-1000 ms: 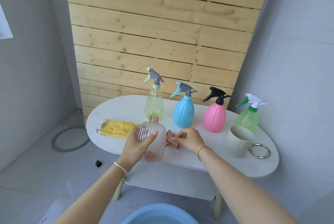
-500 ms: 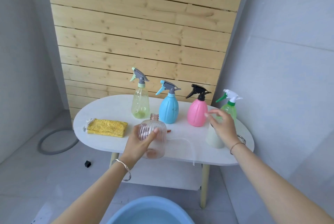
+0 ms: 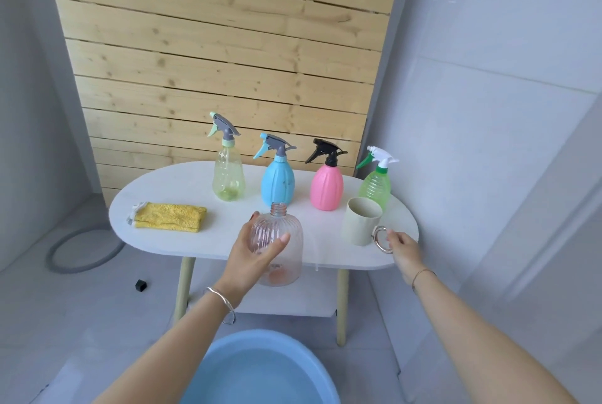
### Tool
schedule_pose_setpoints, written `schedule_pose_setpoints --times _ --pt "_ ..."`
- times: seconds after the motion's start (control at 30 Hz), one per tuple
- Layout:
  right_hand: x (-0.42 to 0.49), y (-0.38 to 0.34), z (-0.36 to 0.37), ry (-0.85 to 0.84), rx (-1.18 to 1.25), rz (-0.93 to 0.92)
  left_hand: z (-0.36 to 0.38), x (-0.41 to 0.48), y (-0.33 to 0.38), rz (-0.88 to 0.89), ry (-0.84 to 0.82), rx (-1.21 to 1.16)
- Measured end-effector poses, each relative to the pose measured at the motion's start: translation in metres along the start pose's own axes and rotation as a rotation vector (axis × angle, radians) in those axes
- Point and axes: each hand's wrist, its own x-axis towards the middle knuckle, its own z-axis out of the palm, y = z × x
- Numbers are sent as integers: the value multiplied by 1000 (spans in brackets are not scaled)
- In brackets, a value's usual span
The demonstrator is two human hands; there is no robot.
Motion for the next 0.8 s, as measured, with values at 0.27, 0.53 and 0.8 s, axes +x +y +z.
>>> schedule_pose_setpoints --times 0.27,0.53,0.8 --pt "-72 -20 -25 10 158 -86 -15 -62 -2 -55 5 -65" --pt "-153 -36 -40 -147 317 -131 -34 -116 -33 -59 1 -37" --pt "-215 58 43 -393 -64 -43 -61 -153 -101 -159 2 -3"
